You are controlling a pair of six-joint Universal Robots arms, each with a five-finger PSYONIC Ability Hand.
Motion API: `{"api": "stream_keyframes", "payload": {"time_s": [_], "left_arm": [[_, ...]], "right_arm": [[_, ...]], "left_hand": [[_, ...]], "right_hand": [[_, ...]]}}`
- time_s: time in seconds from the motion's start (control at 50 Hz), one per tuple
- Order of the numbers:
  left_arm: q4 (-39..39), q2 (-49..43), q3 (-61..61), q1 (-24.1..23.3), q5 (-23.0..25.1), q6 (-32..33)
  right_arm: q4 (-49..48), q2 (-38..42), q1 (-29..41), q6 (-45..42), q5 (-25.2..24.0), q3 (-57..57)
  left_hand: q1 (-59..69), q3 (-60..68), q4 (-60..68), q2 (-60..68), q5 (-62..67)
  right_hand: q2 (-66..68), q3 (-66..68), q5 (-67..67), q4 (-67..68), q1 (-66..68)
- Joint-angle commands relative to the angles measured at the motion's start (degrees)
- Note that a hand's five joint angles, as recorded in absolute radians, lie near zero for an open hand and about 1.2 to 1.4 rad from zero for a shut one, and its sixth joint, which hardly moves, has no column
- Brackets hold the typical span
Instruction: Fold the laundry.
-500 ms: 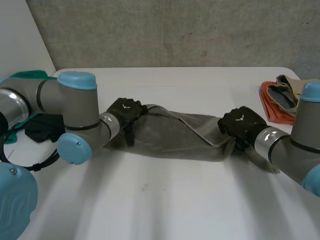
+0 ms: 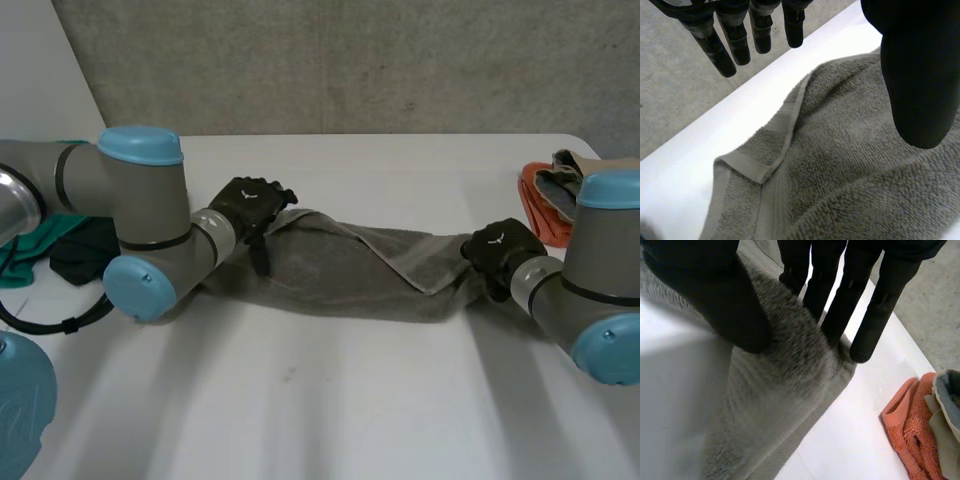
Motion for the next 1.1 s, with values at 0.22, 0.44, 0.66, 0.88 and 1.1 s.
{"api": "stream_keyframes", "payload": {"time_s": [0.22, 0.44, 0.66, 0.88, 1.1], "left_arm": [[-3.3, -5.8, 15.4, -2.2, -4.1, 1.4], [-13.0, -15.3, 26.4, -3.5, -4.4, 6.3], [-13.6, -15.8, 25.8, -7.0, -4.0, 5.1], [-10.1, -4.9, 23.1, -6.2, -6.7, -1.0], [-9.2, 4.7, 11.0, -3.6, 6.1, -5.0]], "right_arm": [[1.3, -22.5, 8.1, 6.8, -12.1, 1.1], [2.5, -37.4, 11.4, 13.5, -19.5, -2.4], [2.1, -37.4, 6.7, 20.0, -20.2, -6.5], [0.9, -27.6, 2.6, 19.7, -17.4, -10.3], [0.4, -28.9, 8.1, 20.4, -16.8, -14.6]], "left_hand": [[-0.9, -2.0, -1.6, -1.6, -2.9], [-0.9, -2.0, -1.6, -1.6, -2.9], [69.0, 67.9, 68.2, 68.2, 67.0], [69.1, 68.0, 68.4, 68.4, 67.1], [0.7, -0.4, 0.0, -0.1, -1.3]], "right_hand": [[13.0, 13.3, 14.4, 13.1, 17.5], [13.0, 13.3, 14.4, 13.1, 17.5], [13.0, 13.3, 14.4, 13.1, 17.5], [13.0, 13.3, 14.4, 13.1, 17.5], [13.0, 13.3, 14.4, 13.1, 17.5]]}}
